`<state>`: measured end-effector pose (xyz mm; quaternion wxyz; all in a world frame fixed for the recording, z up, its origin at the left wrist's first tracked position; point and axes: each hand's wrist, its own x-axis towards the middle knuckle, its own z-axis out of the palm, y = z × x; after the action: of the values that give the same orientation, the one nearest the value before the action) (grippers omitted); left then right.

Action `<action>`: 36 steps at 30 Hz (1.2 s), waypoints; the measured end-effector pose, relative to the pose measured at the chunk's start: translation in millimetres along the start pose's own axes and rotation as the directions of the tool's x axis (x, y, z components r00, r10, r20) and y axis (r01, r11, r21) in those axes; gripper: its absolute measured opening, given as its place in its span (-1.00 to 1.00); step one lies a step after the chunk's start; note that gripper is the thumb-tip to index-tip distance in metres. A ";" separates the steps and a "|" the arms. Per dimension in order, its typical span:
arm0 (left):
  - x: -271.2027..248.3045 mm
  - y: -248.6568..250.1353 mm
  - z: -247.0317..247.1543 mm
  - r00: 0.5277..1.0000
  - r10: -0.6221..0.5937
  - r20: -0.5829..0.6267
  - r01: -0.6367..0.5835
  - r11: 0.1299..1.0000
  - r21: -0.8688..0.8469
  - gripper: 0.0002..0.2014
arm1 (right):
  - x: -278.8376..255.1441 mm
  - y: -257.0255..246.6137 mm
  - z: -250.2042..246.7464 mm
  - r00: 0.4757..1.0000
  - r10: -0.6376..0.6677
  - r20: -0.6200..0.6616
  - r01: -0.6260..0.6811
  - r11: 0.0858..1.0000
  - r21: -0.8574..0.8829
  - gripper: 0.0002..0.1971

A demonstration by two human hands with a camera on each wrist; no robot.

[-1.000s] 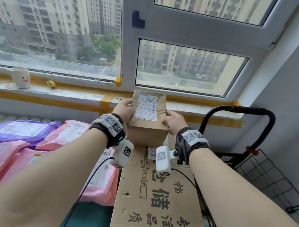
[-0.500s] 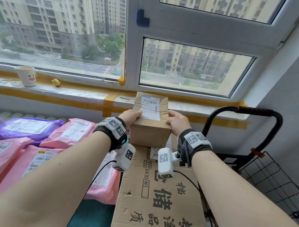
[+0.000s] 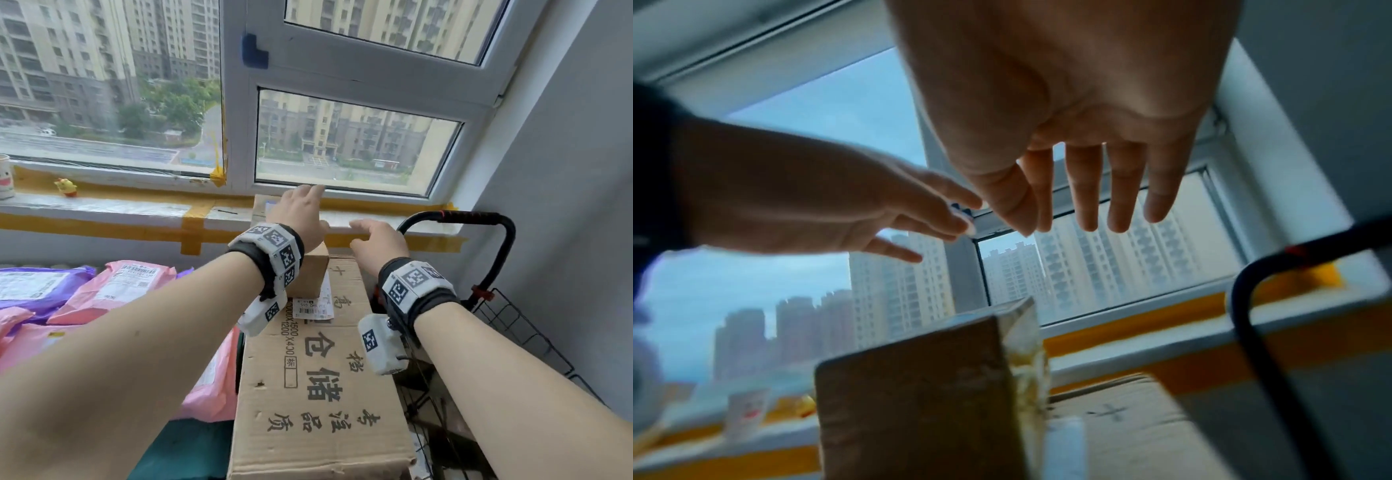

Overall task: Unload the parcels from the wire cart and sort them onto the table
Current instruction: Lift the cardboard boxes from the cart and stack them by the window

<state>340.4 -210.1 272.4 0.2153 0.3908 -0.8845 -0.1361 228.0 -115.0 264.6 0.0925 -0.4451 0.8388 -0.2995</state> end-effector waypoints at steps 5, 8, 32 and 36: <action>-18.8 57.0 28.3 0.968 0.143 0.207 -0.172 0.977 0.128 -0.43 | -39.0 33.5 -32.9 0.997 0.064 -0.035 -0.072 0.954 -0.293 -0.52; -32.5 91.0 43.4 0.931 0.207 0.301 -0.256 0.958 0.131 -0.46 | -59.4 62.3 -53.5 0.992 0.120 -0.041 -0.127 0.921 -0.368 -0.52; -106.6 383.4 252.1 0.816 0.206 0.540 -0.333 0.931 0.148 -0.67 | -174.5 414.3 -199.0 0.916 0.401 -0.011 -0.395 0.897 -0.197 -0.61; -106.4 395.1 287.3 0.805 0.140 0.577 -0.280 0.947 0.160 -0.65 | -167.0 458.4 -199.1 0.915 0.401 0.051 -0.387 0.906 -0.170 -0.62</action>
<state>14.5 150.2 154.7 -0.0868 0.2557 -0.9562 -0.1128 -74.9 297.1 137.9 0.1517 -0.2846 0.9275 -0.1889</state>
